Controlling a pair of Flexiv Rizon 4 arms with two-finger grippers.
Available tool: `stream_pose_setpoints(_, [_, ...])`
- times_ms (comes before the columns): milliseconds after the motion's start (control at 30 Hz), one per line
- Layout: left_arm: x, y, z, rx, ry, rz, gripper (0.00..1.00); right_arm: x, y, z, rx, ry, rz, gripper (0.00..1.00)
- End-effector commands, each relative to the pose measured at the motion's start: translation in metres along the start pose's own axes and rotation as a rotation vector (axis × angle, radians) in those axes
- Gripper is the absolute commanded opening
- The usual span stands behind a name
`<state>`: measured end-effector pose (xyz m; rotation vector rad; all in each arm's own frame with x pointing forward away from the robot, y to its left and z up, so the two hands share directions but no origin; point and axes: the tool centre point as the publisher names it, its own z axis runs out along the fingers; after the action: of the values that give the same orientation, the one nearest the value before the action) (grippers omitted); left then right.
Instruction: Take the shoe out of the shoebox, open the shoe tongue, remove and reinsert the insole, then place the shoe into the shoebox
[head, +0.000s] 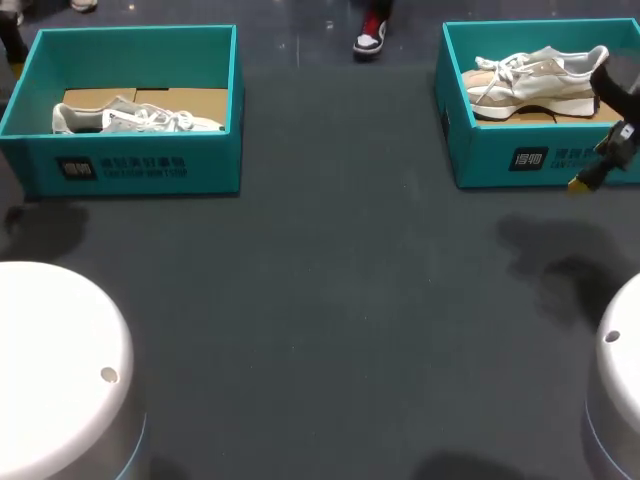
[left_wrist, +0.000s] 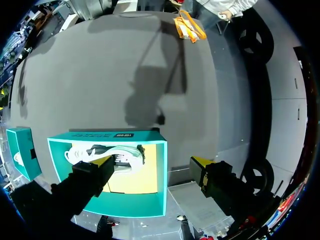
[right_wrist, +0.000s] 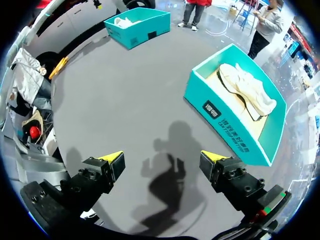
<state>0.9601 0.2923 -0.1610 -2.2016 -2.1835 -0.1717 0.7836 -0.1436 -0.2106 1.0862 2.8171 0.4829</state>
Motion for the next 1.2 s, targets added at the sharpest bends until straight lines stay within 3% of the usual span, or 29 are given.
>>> stream_pose_setpoints(33, [0.000, 0.000, -0.001, 0.000, 0.002, 0.001, 1.00, -0.052, 0.021, 0.007, 0.146, 0.011, 0.127, 1.00])
stream_pose_setpoints(233, [0.000, 0.000, -0.001, 0.000, 0.002, 0.001, 1.00, -0.108, 0.034, 0.005, 0.203, -0.039, 0.186, 1.00])
stream_pose_setpoints(467, [0.000, 0.000, -0.001, 0.000, 0.002, 0.001, 1.00, -0.159, 0.043, 0.000, 0.183, -0.098, 0.232, 1.00])
stream_pose_setpoints(933, [0.000, 0.000, -0.001, 0.000, 0.002, 0.001, 1.00, -0.159, 0.043, 0.000, 0.183, -0.098, 0.232, 1.00])
stream_pose_setpoints(1000, [0.000, 0.000, -0.001, 0.000, 0.002, 0.001, 1.00, -0.168, 0.049, 0.008, 0.229, -0.133, 0.327, 1.00])
stream_pose_setpoints(1033, [0.000, 0.000, -0.001, 0.000, 0.002, 0.001, 1.00, -0.173, 0.054, 0.011, 0.214, -0.152, 0.355, 1.00])
stream_pose_setpoints(1200, [0.000, 0.000, -0.001, 0.000, 0.002, 0.001, 1.00, -0.195, 0.084, 0.015, 0.261, -0.223, 0.397, 1.00])
